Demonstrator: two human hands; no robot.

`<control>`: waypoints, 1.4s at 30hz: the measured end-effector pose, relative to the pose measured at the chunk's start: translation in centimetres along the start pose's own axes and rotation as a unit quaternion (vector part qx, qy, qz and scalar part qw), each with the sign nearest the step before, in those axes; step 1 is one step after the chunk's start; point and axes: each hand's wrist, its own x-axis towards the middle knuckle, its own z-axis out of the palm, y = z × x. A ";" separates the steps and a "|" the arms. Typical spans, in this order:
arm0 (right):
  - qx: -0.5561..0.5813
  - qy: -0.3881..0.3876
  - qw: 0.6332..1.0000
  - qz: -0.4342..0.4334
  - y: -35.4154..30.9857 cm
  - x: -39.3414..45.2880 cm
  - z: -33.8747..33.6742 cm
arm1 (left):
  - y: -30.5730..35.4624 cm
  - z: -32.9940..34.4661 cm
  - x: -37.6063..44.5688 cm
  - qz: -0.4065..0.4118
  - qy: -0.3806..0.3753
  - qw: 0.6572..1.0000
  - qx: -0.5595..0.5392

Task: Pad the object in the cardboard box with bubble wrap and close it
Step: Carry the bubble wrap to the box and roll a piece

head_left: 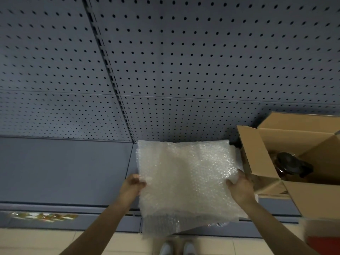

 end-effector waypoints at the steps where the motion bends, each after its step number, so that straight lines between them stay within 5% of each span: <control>1: -0.003 0.007 1.000 0.009 0.1 0.3 0.1 | 0.1 -0.1 0.0 0.006 0.005 1.000 0.005; 11: 0.039 0.094 0.992 -0.070 -2.7 -2.8 -1.0 | 0.6 -0.1 0.6 0.067 0.027 0.996 0.059; 25: 0.119 -0.154 0.963 -0.187 -13.6 -11.1 0.4 | 1.3 0.5 0.4 0.064 -0.042 0.997 0.029; 35: 0.086 -0.240 0.936 -0.243 -15.4 -9.5 5.2 | 1.8 -0.3 0.9 0.018 -0.176 0.984 -0.033; 42: 0.078 -0.356 0.898 -0.247 -14.6 -8.1 6.0 | 2.3 0.5 2.1 0.060 -0.171 0.983 0.019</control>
